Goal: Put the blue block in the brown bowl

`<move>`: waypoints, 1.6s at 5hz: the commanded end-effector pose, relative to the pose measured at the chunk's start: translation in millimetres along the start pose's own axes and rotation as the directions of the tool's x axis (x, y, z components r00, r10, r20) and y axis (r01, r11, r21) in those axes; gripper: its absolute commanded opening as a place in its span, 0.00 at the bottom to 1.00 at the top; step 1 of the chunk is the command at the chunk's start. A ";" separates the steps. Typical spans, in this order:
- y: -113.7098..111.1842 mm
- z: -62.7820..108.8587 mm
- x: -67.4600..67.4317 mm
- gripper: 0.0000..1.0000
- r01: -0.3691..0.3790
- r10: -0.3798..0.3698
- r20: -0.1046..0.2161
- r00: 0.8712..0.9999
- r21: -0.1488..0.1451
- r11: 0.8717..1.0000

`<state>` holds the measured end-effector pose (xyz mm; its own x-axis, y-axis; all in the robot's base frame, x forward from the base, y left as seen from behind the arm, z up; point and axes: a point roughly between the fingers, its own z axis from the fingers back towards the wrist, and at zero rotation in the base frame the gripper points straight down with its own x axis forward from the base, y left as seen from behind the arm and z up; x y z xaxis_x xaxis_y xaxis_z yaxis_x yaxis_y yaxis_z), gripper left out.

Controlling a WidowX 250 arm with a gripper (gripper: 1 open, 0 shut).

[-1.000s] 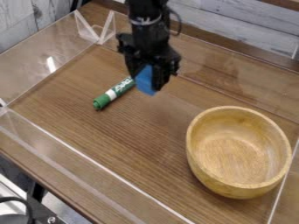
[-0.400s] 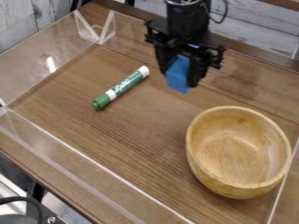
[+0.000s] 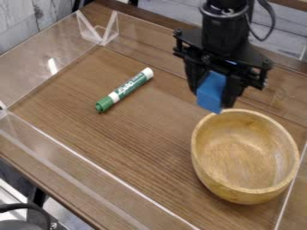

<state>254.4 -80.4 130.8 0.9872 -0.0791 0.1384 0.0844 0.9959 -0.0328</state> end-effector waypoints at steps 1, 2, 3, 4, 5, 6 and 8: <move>-15.4 14.0 -0.2 0.00 -0.001 0.002 0.057 0.998 -0.012 1.000; -25.0 8.5 -1.0 0.00 -0.005 0.006 0.060 0.998 -0.006 1.000; -29.5 2.2 -1.5 0.00 -0.016 0.016 0.059 0.998 0.001 1.000; -32.2 -7.4 -2.7 0.00 -0.023 0.023 0.061 0.998 0.007 1.000; -33.8 -15.9 -5.0 0.00 -0.021 0.020 0.063 0.998 0.008 1.000; -36.5 -22.2 -6.3 0.00 -0.017 0.016 0.062 0.998 0.009 1.000; -37.5 -35.0 -11.1 1.00 -0.019 0.020 0.061 0.998 -0.002 1.000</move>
<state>241.9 -114.5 88.5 0.9842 -0.0492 0.1699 0.0543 0.9982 -0.0252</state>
